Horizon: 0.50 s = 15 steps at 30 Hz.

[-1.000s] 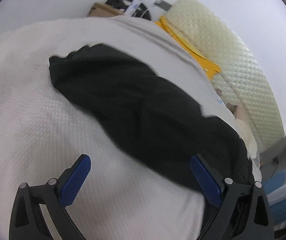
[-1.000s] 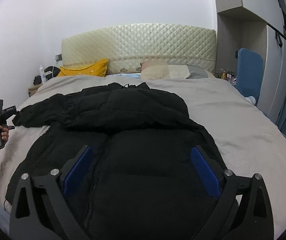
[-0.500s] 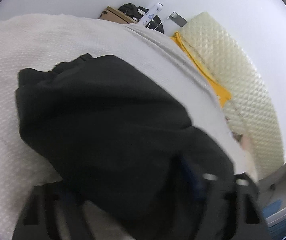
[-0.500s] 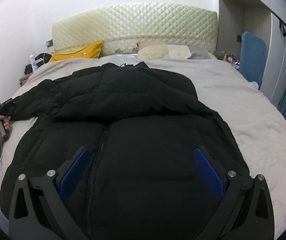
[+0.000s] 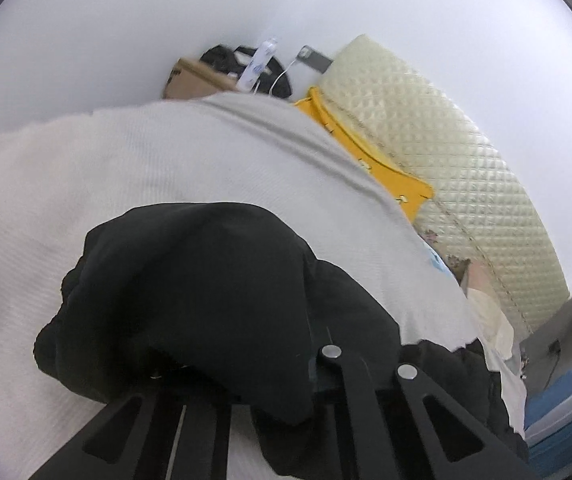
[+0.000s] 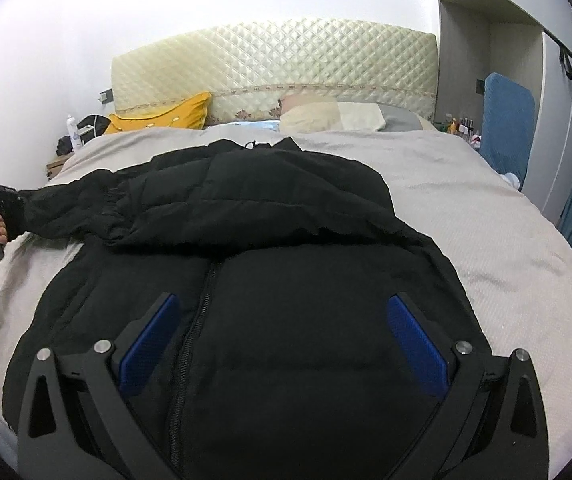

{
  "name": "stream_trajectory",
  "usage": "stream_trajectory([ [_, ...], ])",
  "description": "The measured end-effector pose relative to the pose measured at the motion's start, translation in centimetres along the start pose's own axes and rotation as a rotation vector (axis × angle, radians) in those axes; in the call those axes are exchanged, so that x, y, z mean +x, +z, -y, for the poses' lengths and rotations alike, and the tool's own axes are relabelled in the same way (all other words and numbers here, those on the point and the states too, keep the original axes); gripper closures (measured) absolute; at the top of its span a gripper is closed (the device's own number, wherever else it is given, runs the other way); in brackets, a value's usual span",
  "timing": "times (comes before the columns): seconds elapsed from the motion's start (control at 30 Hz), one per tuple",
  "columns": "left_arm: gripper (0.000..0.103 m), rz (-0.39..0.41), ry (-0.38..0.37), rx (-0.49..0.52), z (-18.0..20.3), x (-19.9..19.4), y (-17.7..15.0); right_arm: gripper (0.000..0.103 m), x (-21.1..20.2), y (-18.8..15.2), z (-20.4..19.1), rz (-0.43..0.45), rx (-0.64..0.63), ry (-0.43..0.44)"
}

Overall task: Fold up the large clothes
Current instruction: 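Lift the sleeve and fold it across the jacket front with the left gripper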

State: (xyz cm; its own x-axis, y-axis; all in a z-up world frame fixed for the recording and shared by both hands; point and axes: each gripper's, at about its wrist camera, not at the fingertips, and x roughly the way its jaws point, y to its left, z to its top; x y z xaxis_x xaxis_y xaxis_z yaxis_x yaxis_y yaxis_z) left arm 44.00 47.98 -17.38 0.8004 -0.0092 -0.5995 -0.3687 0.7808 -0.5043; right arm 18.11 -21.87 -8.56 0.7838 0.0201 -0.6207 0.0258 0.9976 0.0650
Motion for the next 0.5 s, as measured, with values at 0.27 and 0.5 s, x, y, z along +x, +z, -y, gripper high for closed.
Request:
stream_trajectory([
  [0.27,0.095,0.053,-0.005,0.099,6.5,-9.3,1.1,0.000,-2.4,0.3,0.3,0.069,-0.022,0.031],
  [0.5,0.097,0.068,-0.001,0.262,15.4,-16.6,0.9,0.000,-5.5,1.1,3.2,0.154,-0.021,0.042],
])
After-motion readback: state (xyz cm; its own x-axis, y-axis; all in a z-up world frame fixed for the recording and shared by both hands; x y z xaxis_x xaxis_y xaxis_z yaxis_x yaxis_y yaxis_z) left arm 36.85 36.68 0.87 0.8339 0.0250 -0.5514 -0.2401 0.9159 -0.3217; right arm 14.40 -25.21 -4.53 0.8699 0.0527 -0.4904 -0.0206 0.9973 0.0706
